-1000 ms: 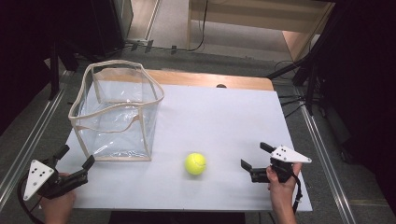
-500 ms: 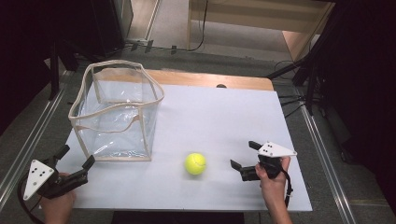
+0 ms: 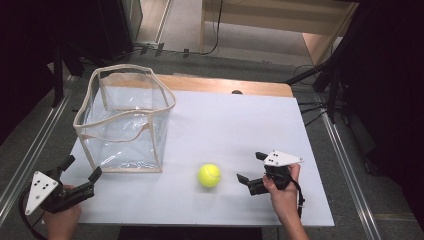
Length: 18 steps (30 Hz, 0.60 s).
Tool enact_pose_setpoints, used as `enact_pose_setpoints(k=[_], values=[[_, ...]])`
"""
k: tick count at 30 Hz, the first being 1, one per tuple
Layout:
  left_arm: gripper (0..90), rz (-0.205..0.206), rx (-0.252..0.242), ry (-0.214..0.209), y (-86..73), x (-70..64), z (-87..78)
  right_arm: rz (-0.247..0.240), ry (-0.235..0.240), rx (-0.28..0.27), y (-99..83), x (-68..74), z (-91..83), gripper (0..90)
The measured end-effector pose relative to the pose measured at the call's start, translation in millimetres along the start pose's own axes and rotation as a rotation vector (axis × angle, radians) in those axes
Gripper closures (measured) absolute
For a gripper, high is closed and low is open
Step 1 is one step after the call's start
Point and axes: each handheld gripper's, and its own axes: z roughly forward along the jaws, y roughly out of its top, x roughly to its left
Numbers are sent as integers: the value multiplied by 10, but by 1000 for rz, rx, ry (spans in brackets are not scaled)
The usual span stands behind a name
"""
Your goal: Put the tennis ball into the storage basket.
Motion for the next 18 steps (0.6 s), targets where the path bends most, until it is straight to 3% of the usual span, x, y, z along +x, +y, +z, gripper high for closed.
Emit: enact_pose_setpoints(k=[18], values=[[104, -2, -5, 7, -2, -5, -9, -30, 73, 73, 131, 119, 268, 0]])
